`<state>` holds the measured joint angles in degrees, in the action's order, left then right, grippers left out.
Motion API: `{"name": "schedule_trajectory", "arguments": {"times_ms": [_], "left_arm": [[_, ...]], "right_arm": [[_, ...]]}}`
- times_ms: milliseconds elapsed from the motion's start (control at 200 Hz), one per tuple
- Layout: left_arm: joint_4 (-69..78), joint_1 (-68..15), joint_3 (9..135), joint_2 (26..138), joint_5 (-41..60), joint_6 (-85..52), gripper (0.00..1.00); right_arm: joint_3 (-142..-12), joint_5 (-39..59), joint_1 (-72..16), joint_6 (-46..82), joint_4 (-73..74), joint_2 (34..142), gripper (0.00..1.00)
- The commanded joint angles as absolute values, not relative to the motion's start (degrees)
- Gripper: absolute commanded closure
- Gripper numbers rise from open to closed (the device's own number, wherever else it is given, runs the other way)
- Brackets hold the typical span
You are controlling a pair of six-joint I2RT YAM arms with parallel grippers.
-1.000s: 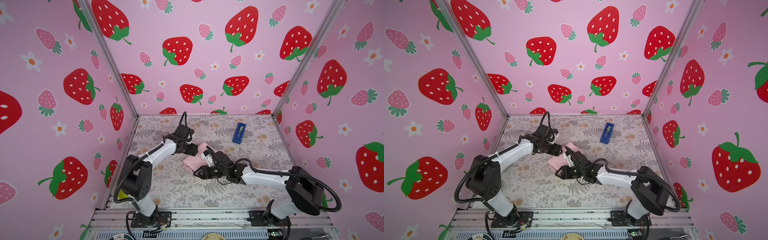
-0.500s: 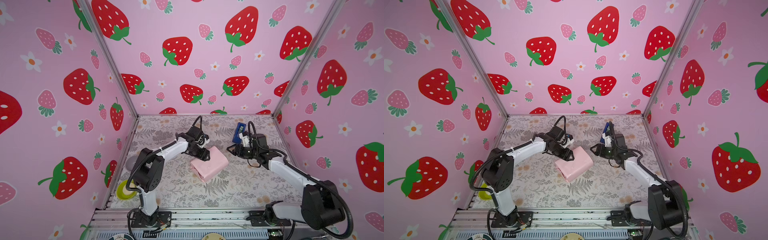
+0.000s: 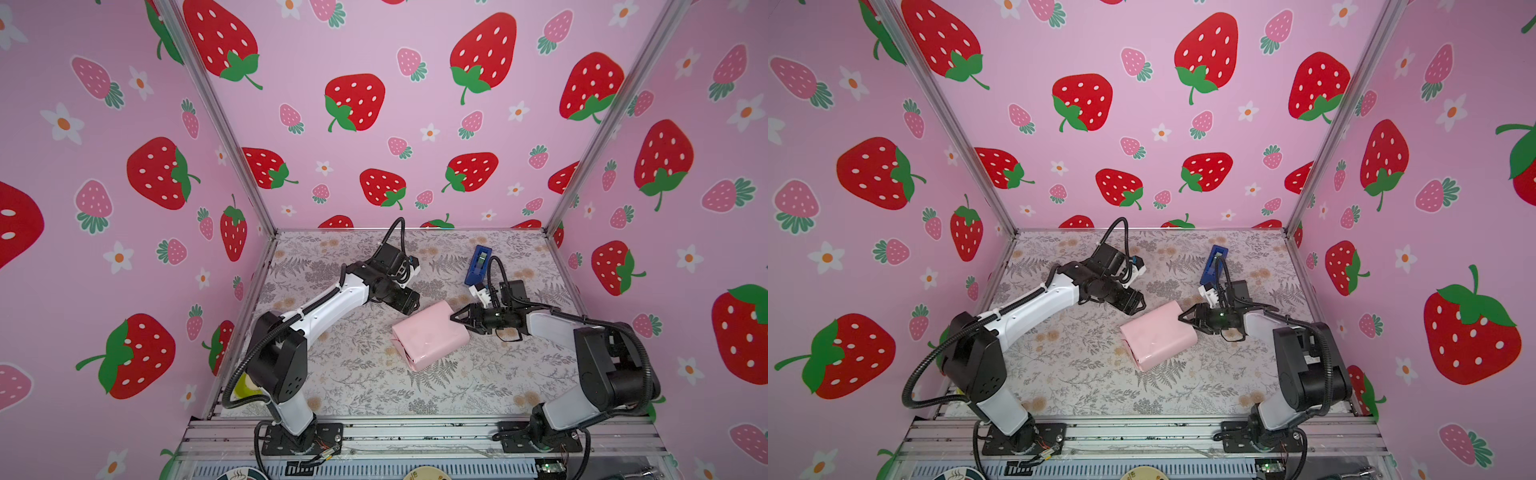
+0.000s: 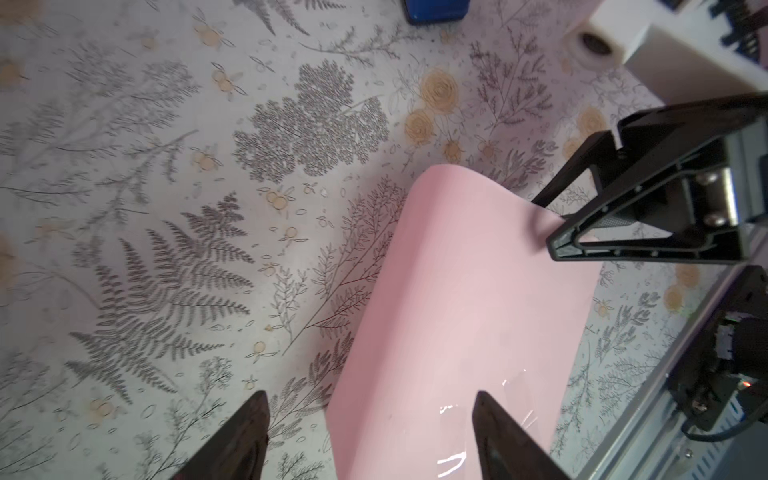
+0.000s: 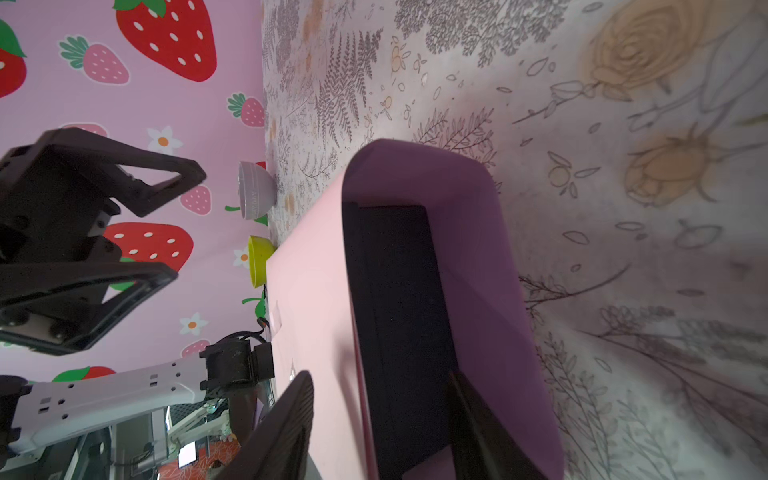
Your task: Wrap the gift box in paper
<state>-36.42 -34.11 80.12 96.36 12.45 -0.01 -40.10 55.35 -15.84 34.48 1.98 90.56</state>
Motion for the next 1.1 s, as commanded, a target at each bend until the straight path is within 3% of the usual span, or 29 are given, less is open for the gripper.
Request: {"name": "schedule_trajectory", "arguments": {"times_ms": [0,290,445,770,1096], "left_arm": [[-36.9,-34.4,77.3,94.2,6.5,0.1,0.21],[-37.9,-34.3,73.5,87.0,3.3,0.2,0.21],[-38.8,-34.2,72.8,83.5,1.3,0.5,0.21],[-43.1,-31.2,75.3,76.0,3.5,-3.2,0.2],[-45.7,-24.9,70.5,71.0,2.3,1.7,0.19]], "right_arm": [[-41.0,61.5,-15.9,35.1,6.9,92.2,0.52],[-43.0,61.7,-16.2,35.2,3.9,91.2,0.89],[-44.2,59.0,-17.1,36.4,0.0,86.8,1.0],[-56.4,40.3,-27.1,36.2,-18.4,77.2,1.0],[-68.0,18.9,-36.6,32.8,-34.6,78.1,1.0]]}}
